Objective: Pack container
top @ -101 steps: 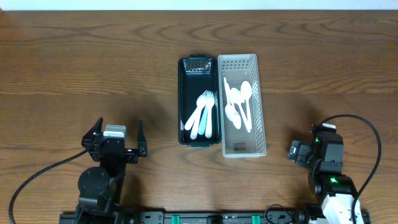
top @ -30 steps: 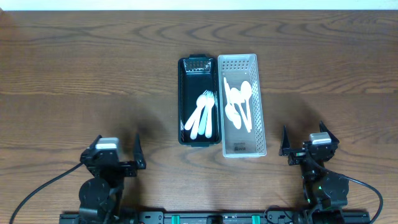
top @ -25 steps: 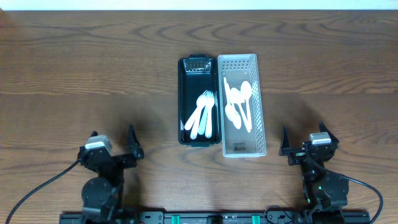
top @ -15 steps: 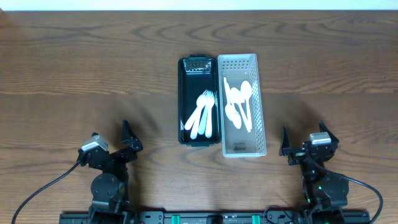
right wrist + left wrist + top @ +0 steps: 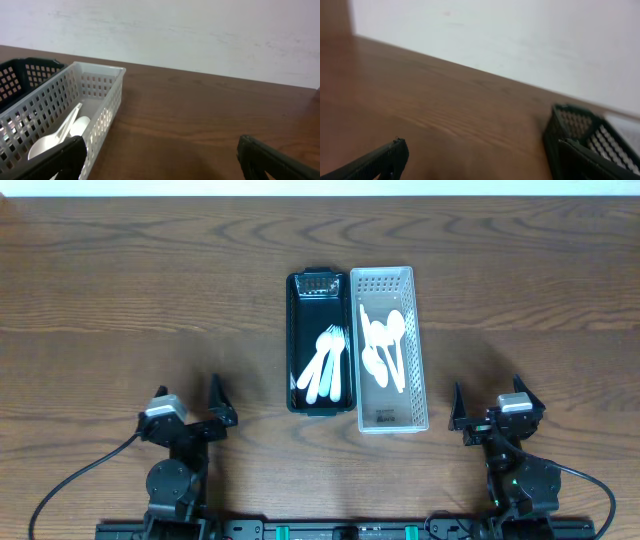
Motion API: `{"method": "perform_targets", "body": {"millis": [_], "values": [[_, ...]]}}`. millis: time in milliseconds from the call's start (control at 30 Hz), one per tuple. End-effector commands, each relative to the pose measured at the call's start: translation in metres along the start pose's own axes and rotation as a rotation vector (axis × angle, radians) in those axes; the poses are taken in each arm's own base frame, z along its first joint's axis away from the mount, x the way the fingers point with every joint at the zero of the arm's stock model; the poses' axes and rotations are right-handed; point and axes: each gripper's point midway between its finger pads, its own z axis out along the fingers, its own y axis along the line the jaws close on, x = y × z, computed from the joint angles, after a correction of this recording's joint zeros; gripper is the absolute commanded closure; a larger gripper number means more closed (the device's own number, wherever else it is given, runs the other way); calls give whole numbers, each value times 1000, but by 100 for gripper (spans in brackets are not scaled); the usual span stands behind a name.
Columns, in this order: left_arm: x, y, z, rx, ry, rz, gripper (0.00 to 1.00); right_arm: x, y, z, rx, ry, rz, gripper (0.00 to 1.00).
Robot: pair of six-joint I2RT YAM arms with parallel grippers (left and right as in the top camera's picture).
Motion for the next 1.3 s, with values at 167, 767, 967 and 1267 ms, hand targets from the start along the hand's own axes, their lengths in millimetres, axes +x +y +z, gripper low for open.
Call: {"method": "perform_targets", "body": {"millis": [167, 767, 967, 1267], "values": [[29, -31, -5, 219, 113, 170, 2, 0, 4, 0, -15, -1, -10, 1], [29, -31, -5, 220, 116, 161, 2, 0, 4, 0, -15, -1, -10, 1], [29, -31, -5, 219, 116, 161, 2, 0, 4, 0, -15, -1, -10, 1], [29, -31, -5, 219, 116, 162, 2, 0, 4, 0, -15, -1, -10, 1]]}}
